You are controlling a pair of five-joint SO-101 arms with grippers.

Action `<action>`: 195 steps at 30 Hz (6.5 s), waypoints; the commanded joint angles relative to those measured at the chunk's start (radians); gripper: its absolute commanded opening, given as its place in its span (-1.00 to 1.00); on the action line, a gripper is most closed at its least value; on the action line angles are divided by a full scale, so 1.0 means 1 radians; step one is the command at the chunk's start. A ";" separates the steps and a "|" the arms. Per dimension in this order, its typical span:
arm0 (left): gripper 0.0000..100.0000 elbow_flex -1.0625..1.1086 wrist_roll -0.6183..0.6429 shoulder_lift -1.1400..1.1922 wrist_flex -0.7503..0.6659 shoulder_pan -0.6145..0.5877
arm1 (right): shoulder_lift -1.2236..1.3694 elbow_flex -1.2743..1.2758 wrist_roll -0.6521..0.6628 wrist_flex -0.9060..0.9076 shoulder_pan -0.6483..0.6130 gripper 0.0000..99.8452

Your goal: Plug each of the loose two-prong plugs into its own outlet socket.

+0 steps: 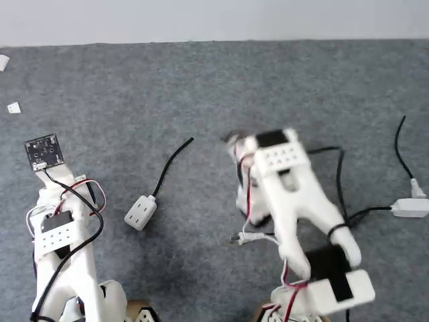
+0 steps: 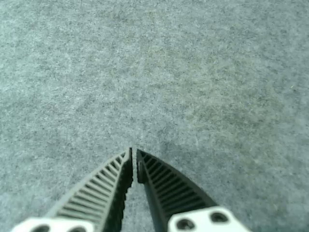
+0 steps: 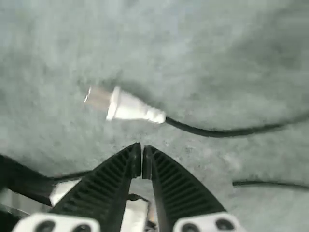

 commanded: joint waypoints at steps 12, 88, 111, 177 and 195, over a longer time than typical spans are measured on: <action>-0.97 -0.002 -0.005 -0.018 -0.031 0.003 | -0.202 0.413 -0.012 -0.437 0.131 -0.98; -0.97 -0.002 -0.005 -0.018 -0.029 0.006 | 0.282 -0.213 -1.102 -0.470 0.001 -0.74; -0.97 -0.002 -0.005 -0.018 -0.031 0.005 | 0.426 -0.428 -0.925 -0.206 0.002 -0.99; -0.97 -0.002 -0.005 -0.018 -0.028 0.003 | 0.179 -0.595 -0.222 0.062 0.168 -0.98; -0.97 -0.002 -0.005 -0.018 -0.028 0.003 | 0.384 -0.775 -0.776 0.209 0.122 -0.89</action>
